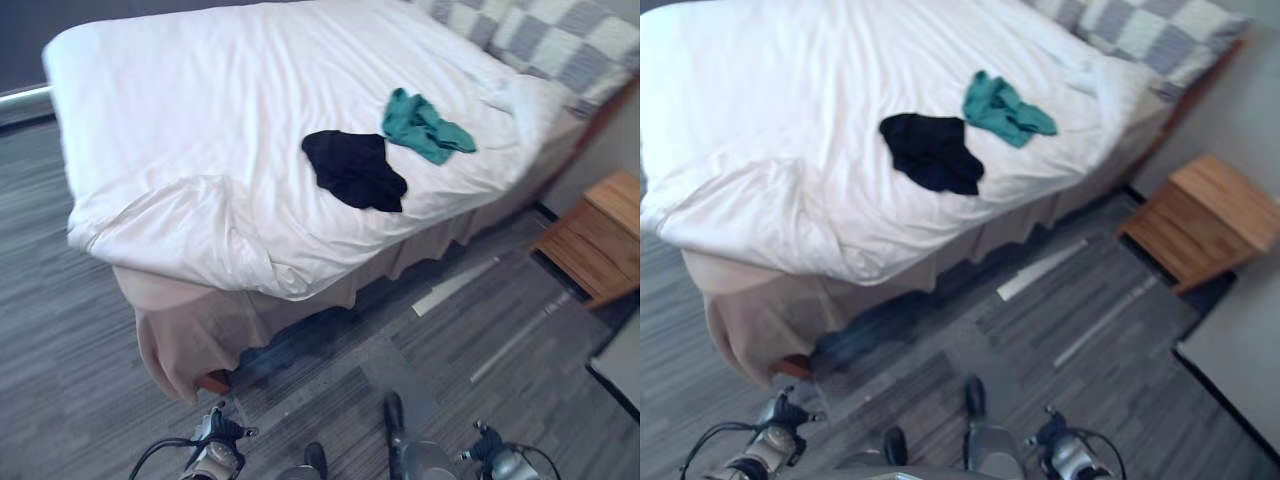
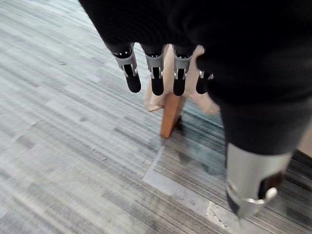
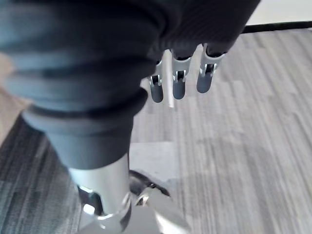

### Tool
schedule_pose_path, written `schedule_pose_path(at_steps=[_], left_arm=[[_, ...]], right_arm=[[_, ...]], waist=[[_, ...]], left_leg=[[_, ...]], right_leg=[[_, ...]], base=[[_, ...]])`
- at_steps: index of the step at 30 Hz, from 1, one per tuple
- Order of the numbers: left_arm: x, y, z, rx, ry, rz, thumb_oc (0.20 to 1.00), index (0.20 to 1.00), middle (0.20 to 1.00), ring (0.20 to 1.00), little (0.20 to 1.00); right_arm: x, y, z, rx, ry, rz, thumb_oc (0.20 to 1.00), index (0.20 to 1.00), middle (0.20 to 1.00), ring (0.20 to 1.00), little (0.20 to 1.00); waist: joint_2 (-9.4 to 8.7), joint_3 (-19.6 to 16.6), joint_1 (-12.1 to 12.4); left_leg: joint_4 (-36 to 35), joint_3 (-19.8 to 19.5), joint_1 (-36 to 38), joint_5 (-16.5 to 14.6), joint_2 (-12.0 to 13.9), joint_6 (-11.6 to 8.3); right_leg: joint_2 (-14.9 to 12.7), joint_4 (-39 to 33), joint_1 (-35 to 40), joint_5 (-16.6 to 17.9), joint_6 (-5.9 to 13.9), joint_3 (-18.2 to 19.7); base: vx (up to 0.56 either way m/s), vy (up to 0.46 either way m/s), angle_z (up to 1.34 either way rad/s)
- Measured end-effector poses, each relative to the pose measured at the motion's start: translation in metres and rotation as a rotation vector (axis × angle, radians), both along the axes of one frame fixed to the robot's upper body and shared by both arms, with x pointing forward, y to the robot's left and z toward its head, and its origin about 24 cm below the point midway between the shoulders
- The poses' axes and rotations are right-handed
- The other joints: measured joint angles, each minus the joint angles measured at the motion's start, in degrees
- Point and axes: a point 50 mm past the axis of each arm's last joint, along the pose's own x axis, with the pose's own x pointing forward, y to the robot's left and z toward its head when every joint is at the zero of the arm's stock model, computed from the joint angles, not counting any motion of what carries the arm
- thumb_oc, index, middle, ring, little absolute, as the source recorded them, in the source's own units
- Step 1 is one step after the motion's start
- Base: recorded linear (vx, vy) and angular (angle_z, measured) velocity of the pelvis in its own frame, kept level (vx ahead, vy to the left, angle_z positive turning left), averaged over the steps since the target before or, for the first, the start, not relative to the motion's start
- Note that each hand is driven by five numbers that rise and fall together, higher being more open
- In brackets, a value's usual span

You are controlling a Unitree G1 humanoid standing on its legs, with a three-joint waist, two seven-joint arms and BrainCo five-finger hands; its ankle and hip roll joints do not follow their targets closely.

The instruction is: Tidy up the quilt and then pick up the clothes from the bed and put them into the laundry hamper.

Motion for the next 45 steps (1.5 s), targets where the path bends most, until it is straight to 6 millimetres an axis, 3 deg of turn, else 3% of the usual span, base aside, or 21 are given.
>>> schedule_pose_path(at_steps=[1, 2, 4, 5, 7, 9, 10, 13, 16, 21, 23, 24, 27, 28, 31, 35, 36, 37, 40, 44, 45], left_arm=[[-0.010, 0.003, -0.001, 0.007, 0.019, 0.005, 1.000, 1.000, 1.000, 1.000, 1.000], [-0.027, -0.001, -0.007, -0.009, 0.060, 0.016, 1.000, 1.000, 1.000, 1.000, 1.000], [-0.043, -0.010, -0.013, -0.034, 0.101, 0.020, 1.000, 1.000, 1.000, 1.000, 1.000], [-0.044, -0.019, -0.016, -0.057, 0.108, 0.020, 1.000, 1.000, 1.000, 1.000, 1.000], [-0.047, -0.026, -0.019, -0.079, 0.114, 0.016, 1.000, 1.000, 1.000, 1.000, 1.000], [-0.030, -0.023, -0.015, -0.067, 0.072, 0.013, 1.000, 1.000, 1.000, 1.000, 1.000], [-0.029, -0.021, -0.014, -0.081, 0.076, -0.004, 1.000, 1.000, 1.000, 1.000, 1.000], [-0.039, -0.026, -0.017, -0.100, 0.101, 0.007, 1.000, 1.000, 1.000, 1.000, 1.000], [-0.027, -0.014, -0.010, -0.094, 0.024, 0.078, 1.000, 1.000, 1.000, 1.000, 1.000], [0.004, 0.065, 0.042, 0.093, -0.345, 0.368, 1.000, 1.000, 1.000, 1.000, 1.000], [0.019, 0.106, 0.080, 0.208, -0.496, 0.423, 1.000, 1.000, 1.000, 1.000, 1.000], [0.036, 0.127, 0.115, 0.306, -0.625, 0.398, 1.000, 1.000, 1.000, 1.000, 1.000], [0.066, 0.140, 0.168, 0.429, -0.816, 0.286, 1.000, 1.000, 1.000, 1.000, 1.000], [0.094, 0.131, 0.210, 0.519, -0.935, 0.088, 1.000, 1.000, 1.000, 1.000, 1.000], [0.132, 0.096, 0.269, 0.644, -1.107, -0.246, 1.000, 1.000, 1.000, 1.000, 1.000], [0.169, 0.056, 0.270, 0.615, -1.133, -0.388, 1.000, 1.000, 1.000, 1.000, 1.000], [0.190, 0.040, 0.276, 0.602, -1.151, -0.406, 1.000, 1.000, 1.000, 1.000, 1.000], [0.217, 0.020, 0.294, 0.605, -1.178, -0.460, 1.000, 1.000, 1.000, 1.000, 1.000], [0.248, -0.001, 0.315, 0.660, -1.157, -0.520, 1.000, 1.000, 1.000, 1.000, 1.000], [0.262, -0.005, 0.306, 0.694, -1.050, -0.496, 1.000, 1.000, 1.000, 1.000, 1.000], [0.262, 0.000, 0.308, 0.690, -1.055, -0.464, 0.219, 0.219, 0.219, 0.219, 0.219]], right_arm=[[-0.002, 0.003, -0.001, 0.007, 0.005, 0.000, 1.000, 1.000, 1.000, 1.000, 1.000], [-0.005, 0.005, -0.003, 0.011, 0.017, -0.002, 1.000, 1.000, 1.000, 1.000, 1.000], [-0.016, 0.004, -0.007, 0.011, 0.054, -0.009, 1.000, 1.000, 1.000, 1.000, 1.000], [-0.019, 0.003, -0.008, 0.011, 0.067, -0.009, 1.000, 1.000, 1.000, 1.000, 1.000], [-0.014, 0.001, -0.006, 0.000, 0.062, 0.007, 1.000, 1.000, 1.000, 1.000, 1.000], [-0.011, -0.003, -0.004, -0.017, 0.056, 0.027, 1.000, 1.000, 1.000, 1.000, 1.000], [-0.011, -0.009, -0.003, -0.030, 0.056, 0.025, 1.000, 1.000, 1.000, 1.000, 1.000], [-0.016, -0.024, 0.000, -0.054, 0.059, -0.017, 1.000, 1.000, 1.000, 1.000, 1.000], [-0.029, -0.023, -0.005, -0.047, 0.092, -0.027, 1.000, 1.000, 1.000, 1.000, 1.000], [-0.066, -0.004, -0.016, 0.011, 0.154, -0.050, 1.000, 1.000, 1.000, 1.000, 1.000], [-0.072, -0.001, -0.016, 0.026, 0.144, -0.047, 1.000, 1.000, 1.000, 1.000, 1.000], [-0.074, 0.000, -0.016, 0.035, 0.124, -0.039, 1.000, 1.000, 1.000, 1.000, 1.000], [-0.077, -0.006, -0.014, 0.020, 0.109, -0.038, 1.000, 1.000, 1.000, 1.000, 1.000], [-0.082, -0.014, -0.013, 0.004, 0.113, -0.039, 1.000, 1.000, 1.000, 1.000, 1.000], [-0.085, -0.025, -0.010, -0.019, 0.114, -0.060, 1.000, 1.000, 1.000, 1.000, 1.000], [-0.071, -0.030, -0.007, -0.036, 0.089, -0.048, 1.000, 1.000, 1.000, 1.000, 1.000], [-0.061, -0.028, -0.006, -0.039, 0.074, -0.018, 1.000, 1.000, 1.000, 1.000, 1.000], [-0.027, -0.022, 0.000, -0.034, 0.000, 0.011, 1.000, 1.000, 1.000, 1.000, 1.000], [0.023, -0.011, 0.015, -0.024, -0.128, 0.052, 1.000, 1.000, 1.000, 1.000, 1.000], [0.029, -0.019, 0.020, -0.055, -0.155, 0.029, 1.000, 1.000, 1.000, 1.000, 1.000], [0.028, -0.022, 0.020, -0.066, -0.151, 0.021, 1.000, 1.000, 1.000, 1.000, 1.000]], waist=[[-1.55, -0.25, 0.60], [-1.17, -0.73, 1.49], [0.40, -1.44, 1.24], [2.02, -1.46, 1.14], [2.50, -1.03, 2.67], [1.12, 0.53, 1.45], [2.10, 0.63, 0.39], [4.59, 0.58, -0.64], [5.63, -0.20, -0.55], [3.13, -1.16, -0.54], [2.91, -1.19, -0.55], [2.96, -1.17, -0.54], [3.89, -1.13, -0.67], [4.27, -1.12, -0.63], [4.92, -0.79, -0.80], [4.99, 0.59, -2.38], [5.30, 1.29, -2.50], [4.24, 4.93, -3.74], [0.87, 10.42, -8.06], [2.12, 13.53, -9.35], [3.22, 14.22, -9.35]], left_leg=[[-0.14, -0.33, 1.74, -1.21, -1.10, -0.91], [0.25, -1.44, 3.23, -3.04, -0.06, -1.63], [2.42, -2.03, 2.41, -4.97, 3.26, -3.23], [1.82, -0.95, 1.31, -3.93, 6.10, -4.74], [1.14, -0.07, 1.30, -3.35, 7.09, -6.01], [3.39, 8.03, -1.12, -0.98, 10.48, -10.57], [3.27, 13.49, -1.36, 0.01, 12.76, -11.69], [0.59, 18.01, -1.26, 3.32, 14.98, -12.23], [-0.12, 17.53, -1.53, 6.38, 14.29, -11.48], [0.20, 16.27, -1.11, 5.95, 12.06, -10.50], [0.18, 16.52, -0.79, 5.85, 11.87, -10.37], [0.16, 16.48, -0.73, 5.84, 11.95, -10.40], [-0.01, 16.45, -0.10, 5.68, 11.84, -10.63], [-0.23, 16.54, -0.11, 5.36, 11.85, -11.07], [-0.21, 16.60, -1.57, 5.40, 11.82, -11.32], [0.14, 17.85, -5.93, 6.45, 11.25, -10.60], [0.18, 17.86, -8.45, 7.35, 10.90, -10.04], [0.18, 18.01, -11.35, 8.78, 10.71, -9.06], [0.25, 19.44, -13.75, 9.50, 10.69, -9.26], [0.59, 19.99, -14.68, 9.48, 11.34, -9.42], [0.84, 20.09, -14.68, 9.23, 11.76, -9.76]], right_leg=[[-1.62, 1.17, 0.02, 0.89, -1.64, -4.17], [-2.49, 3.15, 0.92, 5.81, -1.95, -7.30], [-0.34, 0.75, 3.77, 6.85, -2.07, -10.47], [1.98, -5.08, 7.63, 11.02, -3.06, -11.27], [2.97, -6.34, 9.10, 10.85, -5.43, -12.42], [1.98, -6.38, 11.36, 9.24, -6.41, -17.58], [2.28, -6.39, 12.77, 8.27, -6.25, -18.96], [2.79, -6.71, 14.96, 5.66, -5.02, -20.72], [2.07, -6.70, 15.16, 5.16, -4.67, -21.38], [-0.09, -6.66, 16.18, 6.60, -1.64, -22.24], [-0.16, -6.65, 16.21, 6.72, -1.50, -21.95], [-0.08, -6.64, 16.32, 6.71, -1.50, -21.99], [-0.08, -6.66, 16.92, 6.71, -1.49, -21.94], [-0.03, -6.68, 16.62, 6.66, -1.42, -21.41], [-0.28, -6.69, 15.47, 6.40, -0.63, -21.51], [-0.60, -6.68, 10.00, 7.90, 0.43, -20.19], [-0.82, -6.64, 7.19, 8.92, 0.26, -19.80], [-1.19, -6.31, 4.28, 10.96, -1.40, -19.52], [-1.22, -6.32, 1.10, 12.38, -1.82, -18.70], [-0.49, -6.32, -0.20, 12.55, -1.98, -17.79], [-0.13, -6.30, -0.10, 12.56, -2.02, -17.70]], base=[[0.24, -0.254, 0.99], [0.11, -0.102, 0.57], [0.09, -0.117, 1.08], [0.00, -0.111, 1.28], [-0.03, -0.079, 0.81], [0.01, 0.006, 1.00], [0.09, 0.027, 0.81], [0.05, 0.014, 0.29], [0.16, 0.032, 0.11], [0.07, 0.010, 0.13], [0.05, -0.002, -0.06], [0.00, 0.000, 0.00], [-0.02, 0.008, -0.02], [-0.05, 0.024, -0.06], [-0.11, 0.021, -0.03], [-0.22, 0.019, -0.13], [-0.19, 0.015, -0.19], [-0.12, 0.005, -0.18], [-0.18, 0.013, -0.19], [-0.07, -0.007, -0.17], [-0.05, -0.015, -0.07]])
